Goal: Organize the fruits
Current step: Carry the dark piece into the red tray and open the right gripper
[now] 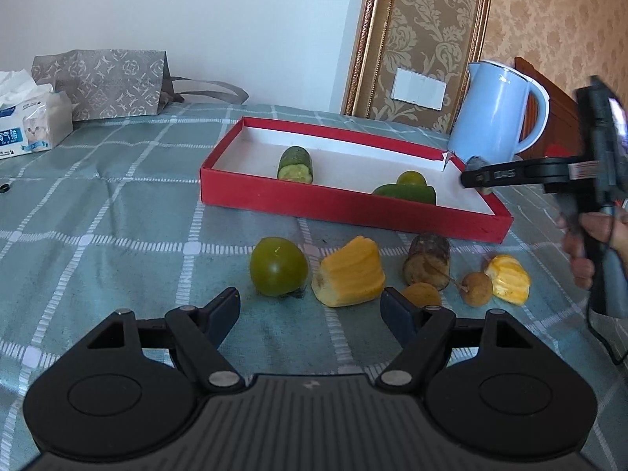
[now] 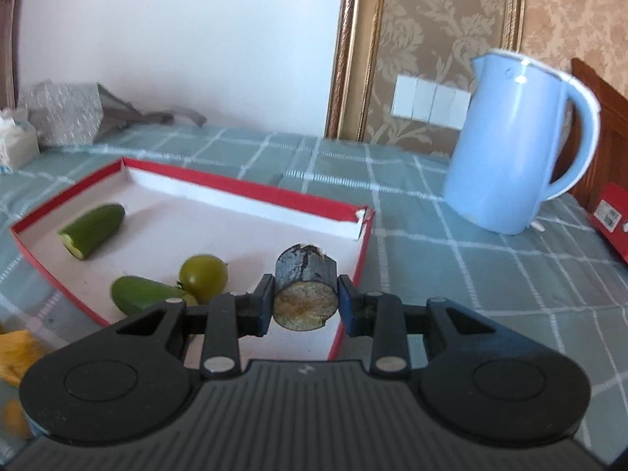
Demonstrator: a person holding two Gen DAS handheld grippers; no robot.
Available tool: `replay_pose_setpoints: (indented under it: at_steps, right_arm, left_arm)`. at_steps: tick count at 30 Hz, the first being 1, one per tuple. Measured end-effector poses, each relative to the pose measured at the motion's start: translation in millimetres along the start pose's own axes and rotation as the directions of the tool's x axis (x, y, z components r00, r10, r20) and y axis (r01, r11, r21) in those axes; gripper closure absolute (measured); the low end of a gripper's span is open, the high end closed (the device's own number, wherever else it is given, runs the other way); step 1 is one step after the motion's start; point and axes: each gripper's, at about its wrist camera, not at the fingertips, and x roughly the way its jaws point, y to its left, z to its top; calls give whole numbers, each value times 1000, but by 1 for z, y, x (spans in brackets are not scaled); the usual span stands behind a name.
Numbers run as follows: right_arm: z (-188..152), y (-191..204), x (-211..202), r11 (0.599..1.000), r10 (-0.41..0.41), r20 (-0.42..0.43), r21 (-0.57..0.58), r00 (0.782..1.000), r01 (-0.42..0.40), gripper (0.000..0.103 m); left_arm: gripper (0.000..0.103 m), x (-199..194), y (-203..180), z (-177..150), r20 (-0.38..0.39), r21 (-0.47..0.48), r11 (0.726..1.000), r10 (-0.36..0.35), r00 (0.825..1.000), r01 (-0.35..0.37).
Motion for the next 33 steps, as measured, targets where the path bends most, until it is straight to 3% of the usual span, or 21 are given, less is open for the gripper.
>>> replay_pose_setpoints:
  at_steps: [5,6,9,12,14,16,17,18,20,27,33]
  right_arm:
    - [-3,5,18,1000,-10,-26,-9,1000,9,69]
    - [-4,5,18,1000,-16,-17,-12,1000,15,58]
    - [-4,9,9,999,-13,24,-33,1000,14,47]
    - [-7,12,-13,996,-59,99,-54,993,64,46]
    - [-12,8,-31,999,-43,128,-23,991,46,46]
    - [-23,2,-52,1000,-13,167,26,986,8,39]
    - [-29,-2,-63,999,-7,191,46,982,-1,30]
    - [-36,-5,-73,998,-12,217,62,976,-2,21]
    - [-49,-10,-88,996,-30,256,88,966,7,15]
    - [-75,-37,-104,972,-9,285,226,959,-58,13]
    - [-81,-45,-100,967,-20,273,249,962,-50,13]
  left_arm:
    - [25,1,-2,-1,-7,13,1000,2,1000,-2]
    - [25,2,-3,-1,-8,13,1000,1,1000,-1]
    - [25,2,-2,0,-9,13,1000,0,1000,0]
    - [25,2,-2,0,-6,9,1000,4,1000,-4]
    - [25,1,-1,0,-1,6,1000,8,1000,-8]
    - [25,0,-1,0,6,6,1000,13,1000,-13]
    - [25,0,-1,-1,8,8,1000,17,1000,-17]
    - [25,0,-1,-1,7,9,1000,17,1000,-17]
    - [25,0,-1,-1,7,9,1000,18,1000,-18]
    - [25,-1,2,0,8,-7,1000,29,1000,-29]
    - [25,-4,11,2,52,-51,994,103,993,-101]
